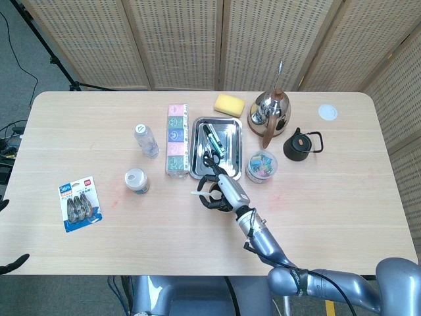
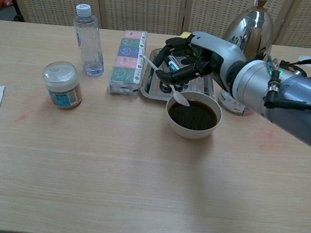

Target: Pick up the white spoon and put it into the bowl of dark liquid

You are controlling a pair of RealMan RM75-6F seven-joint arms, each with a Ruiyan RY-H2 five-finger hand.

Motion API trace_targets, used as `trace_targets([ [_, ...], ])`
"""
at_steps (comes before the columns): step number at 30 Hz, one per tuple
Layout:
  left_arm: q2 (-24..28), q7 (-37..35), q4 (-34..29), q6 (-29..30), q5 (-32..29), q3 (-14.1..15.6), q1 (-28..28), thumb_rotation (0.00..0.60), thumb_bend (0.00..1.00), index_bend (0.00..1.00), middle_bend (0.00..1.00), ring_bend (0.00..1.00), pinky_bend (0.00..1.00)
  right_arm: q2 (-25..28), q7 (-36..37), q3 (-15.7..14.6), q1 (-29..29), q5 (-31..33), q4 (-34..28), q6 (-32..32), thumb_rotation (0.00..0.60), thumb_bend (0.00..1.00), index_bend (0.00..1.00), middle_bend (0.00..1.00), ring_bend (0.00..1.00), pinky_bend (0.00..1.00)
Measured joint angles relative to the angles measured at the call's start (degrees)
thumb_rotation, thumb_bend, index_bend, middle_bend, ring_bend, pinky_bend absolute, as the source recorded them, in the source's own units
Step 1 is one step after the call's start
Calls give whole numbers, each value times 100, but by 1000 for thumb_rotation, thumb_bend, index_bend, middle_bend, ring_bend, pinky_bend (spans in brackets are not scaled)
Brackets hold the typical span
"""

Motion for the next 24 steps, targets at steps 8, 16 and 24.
trace_targets([
  [8, 63, -153, 7, -102, -197, -65, -55, 600, 0, 0, 0, 0, 0, -215, 60, -46, 128, 133, 608, -284, 600, 608, 619, 0, 0, 0],
  [16, 68, -118, -25, -178, -271, -90, -91, 600, 0, 0, 0, 0, 0, -338, 180, -53, 174, 116, 986, -425, 600, 615, 621, 0, 0, 0],
  [24, 62, -82, -51, -245, -344, -120, -123, 600, 0, 0, 0, 0, 0, -276, 264, -9, 182, 86, 1273, -540, 600, 620, 622, 0, 0, 0],
])
